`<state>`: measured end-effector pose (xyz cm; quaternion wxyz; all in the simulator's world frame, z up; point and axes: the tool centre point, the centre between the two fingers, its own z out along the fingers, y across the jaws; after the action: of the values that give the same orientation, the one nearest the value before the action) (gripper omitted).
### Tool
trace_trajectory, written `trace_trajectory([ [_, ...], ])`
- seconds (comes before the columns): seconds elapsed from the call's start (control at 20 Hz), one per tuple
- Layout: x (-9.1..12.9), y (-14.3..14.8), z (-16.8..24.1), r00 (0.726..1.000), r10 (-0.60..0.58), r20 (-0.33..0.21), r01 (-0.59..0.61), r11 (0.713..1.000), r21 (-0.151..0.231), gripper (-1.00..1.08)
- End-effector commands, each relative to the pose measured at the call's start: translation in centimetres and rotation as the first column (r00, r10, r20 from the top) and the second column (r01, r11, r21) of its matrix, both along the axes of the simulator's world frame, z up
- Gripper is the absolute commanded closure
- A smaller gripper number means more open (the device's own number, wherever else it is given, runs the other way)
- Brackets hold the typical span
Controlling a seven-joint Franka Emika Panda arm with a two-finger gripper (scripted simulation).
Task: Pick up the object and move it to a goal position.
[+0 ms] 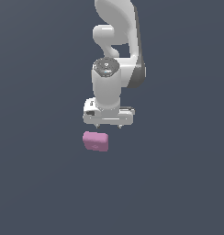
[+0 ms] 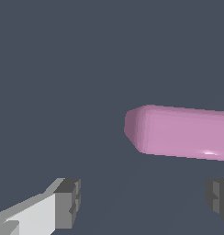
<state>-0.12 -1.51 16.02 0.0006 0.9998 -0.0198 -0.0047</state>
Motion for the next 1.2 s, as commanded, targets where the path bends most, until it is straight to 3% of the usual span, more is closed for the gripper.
trace_trajectory([
  [0.0, 0.0, 0.0, 0.0, 1.000, 0.000, 0.000, 0.000, 1.000, 0.000, -0.92],
  [0.5, -0.2, 1.4, 0.6, 0.997, 0.079, -0.002, -0.079, 0.997, -0.014, -0.92],
  [1.15, 0.0, 1.0, 0.4, 0.989, 0.147, -0.003, -0.147, 0.989, -0.013, -0.92],
])
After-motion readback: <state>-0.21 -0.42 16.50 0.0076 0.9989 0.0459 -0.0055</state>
